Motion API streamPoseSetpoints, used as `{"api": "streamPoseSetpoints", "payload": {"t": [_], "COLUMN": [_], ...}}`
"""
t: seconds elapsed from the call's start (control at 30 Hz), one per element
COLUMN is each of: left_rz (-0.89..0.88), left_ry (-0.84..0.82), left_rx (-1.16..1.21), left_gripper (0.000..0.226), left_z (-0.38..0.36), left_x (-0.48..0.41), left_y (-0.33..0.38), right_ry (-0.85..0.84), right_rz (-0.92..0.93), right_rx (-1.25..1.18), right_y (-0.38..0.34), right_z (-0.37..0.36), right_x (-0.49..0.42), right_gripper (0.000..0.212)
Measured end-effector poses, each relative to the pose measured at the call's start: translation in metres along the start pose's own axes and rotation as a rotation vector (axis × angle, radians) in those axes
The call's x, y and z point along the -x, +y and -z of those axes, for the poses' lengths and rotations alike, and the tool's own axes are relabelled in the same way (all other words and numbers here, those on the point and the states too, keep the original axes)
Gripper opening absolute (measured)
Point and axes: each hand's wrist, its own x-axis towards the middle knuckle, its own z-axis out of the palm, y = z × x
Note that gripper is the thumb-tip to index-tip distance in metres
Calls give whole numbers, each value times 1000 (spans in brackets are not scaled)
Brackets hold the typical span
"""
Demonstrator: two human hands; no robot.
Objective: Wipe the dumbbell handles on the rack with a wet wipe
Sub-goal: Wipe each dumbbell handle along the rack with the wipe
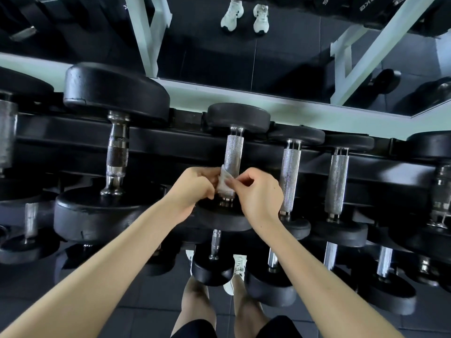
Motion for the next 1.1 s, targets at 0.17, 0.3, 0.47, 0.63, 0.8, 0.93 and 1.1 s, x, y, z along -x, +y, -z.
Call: {"api": "streamPoseSetpoints", "payload": {"t": [0.17, 0.3, 0.47, 0.63, 0.8, 0.93, 1.1], "left_rz": [-89, -66, 41, 130, 172, 105, 107], "left_ry": [56, 83, 20, -71, -127, -12, -24], "left_rx": [250, 147, -115, -324, -266, -2, 95], "left_gripper": [62, 79, 75, 59, 74, 79, 81], "left_z": [-5, 0, 6, 12, 18, 9, 10], "left_x": [-27, -26, -9, -3, -6, -13, -7], "left_y": [35, 26, 9, 11, 14, 20, 14], "right_ry": [144, 99, -58, -156, -141, -67, -41], "right_rz": [95, 86, 77, 104, 168, 171, 48], "right_rx": [-56, -117, -21, 188, 200, 52, 2], "right_y": [-24, -13, 9, 14, 12, 0, 5], "right_z": [4, 4, 5, 8, 9, 9, 2], "right_x": [-38, -32, -8, 3, 2, -11, -1], "right_gripper": [25, 25, 24, 23, 22, 23, 23]}}
